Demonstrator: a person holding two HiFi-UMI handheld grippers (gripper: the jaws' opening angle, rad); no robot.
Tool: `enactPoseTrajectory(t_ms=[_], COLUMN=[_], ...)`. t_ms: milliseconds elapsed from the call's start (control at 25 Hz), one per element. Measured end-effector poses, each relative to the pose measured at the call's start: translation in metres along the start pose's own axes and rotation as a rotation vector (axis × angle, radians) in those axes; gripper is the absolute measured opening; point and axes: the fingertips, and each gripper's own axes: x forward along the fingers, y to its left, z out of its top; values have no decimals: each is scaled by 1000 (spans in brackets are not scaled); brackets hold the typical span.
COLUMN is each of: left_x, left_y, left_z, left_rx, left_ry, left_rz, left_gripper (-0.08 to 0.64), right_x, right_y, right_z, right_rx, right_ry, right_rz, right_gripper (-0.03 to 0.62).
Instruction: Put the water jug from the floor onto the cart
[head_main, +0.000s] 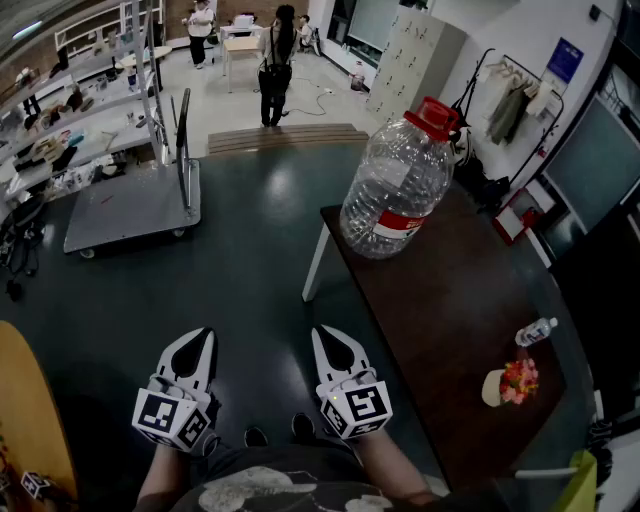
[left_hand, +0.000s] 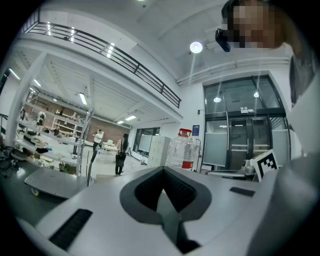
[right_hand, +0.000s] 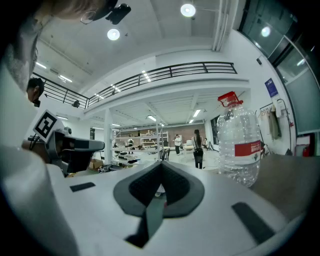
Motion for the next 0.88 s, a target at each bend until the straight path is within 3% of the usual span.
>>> enactPoseTrajectory(t_ms=[560, 880], left_x=[3, -3], left_y=[-12, -12], left_z=[3, -3], left_rx=[51, 22], left_ry=[-8, 1], left_rz=[-40, -41], left_gripper=[8, 8], right_x=[-3, -6], right_y=[0, 8], right_z=[2, 2], right_rx=[-9, -1], right_ry=[3, -9], right_rz=[-19, -12], right_gripper=[-11, -11])
